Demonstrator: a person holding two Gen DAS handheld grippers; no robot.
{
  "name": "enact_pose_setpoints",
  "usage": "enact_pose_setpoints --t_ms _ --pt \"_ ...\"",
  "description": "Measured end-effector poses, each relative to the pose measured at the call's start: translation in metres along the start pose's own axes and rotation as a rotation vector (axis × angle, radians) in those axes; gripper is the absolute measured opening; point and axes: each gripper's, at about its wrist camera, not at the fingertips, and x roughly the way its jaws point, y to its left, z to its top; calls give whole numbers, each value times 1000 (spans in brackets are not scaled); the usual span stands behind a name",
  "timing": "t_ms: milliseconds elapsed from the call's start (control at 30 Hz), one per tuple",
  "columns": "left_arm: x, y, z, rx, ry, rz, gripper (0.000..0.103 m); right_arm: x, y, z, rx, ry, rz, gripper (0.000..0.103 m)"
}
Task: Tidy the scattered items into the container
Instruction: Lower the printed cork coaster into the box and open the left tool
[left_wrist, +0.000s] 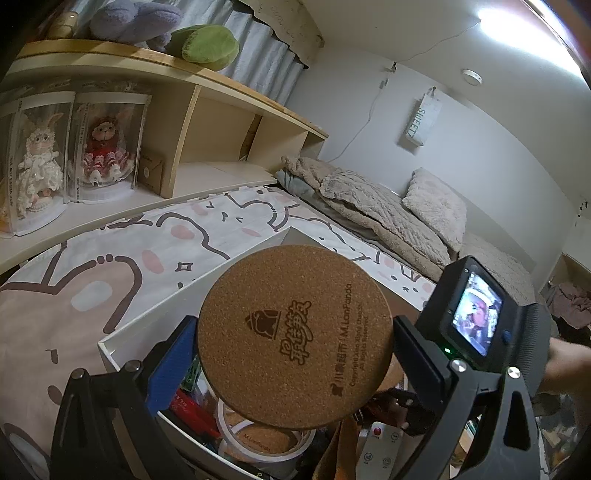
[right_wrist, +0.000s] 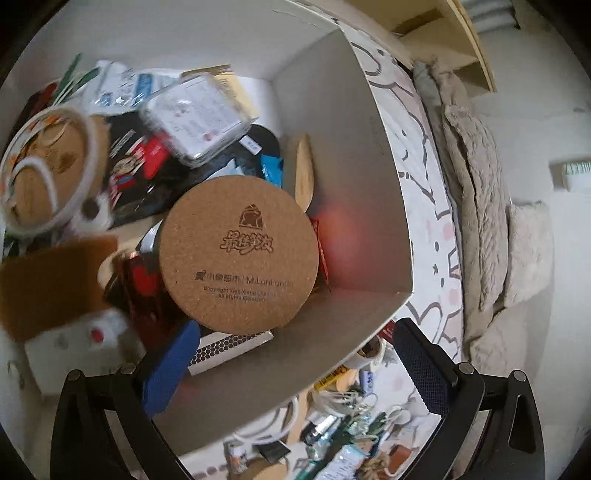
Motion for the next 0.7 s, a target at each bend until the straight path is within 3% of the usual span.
enact_pose_setpoints --t_ms 167,367,700 --pt "2 2 -1 5 16 14 101 -2 -3 -4 37 -33 15 103" --pt "11 0 0 26 52 39 101 -30 -6 -27 106 -149 12 103" --pt "36 -14 -5 162 153 129 101 -68 -5 -79 299 -287 133 103"
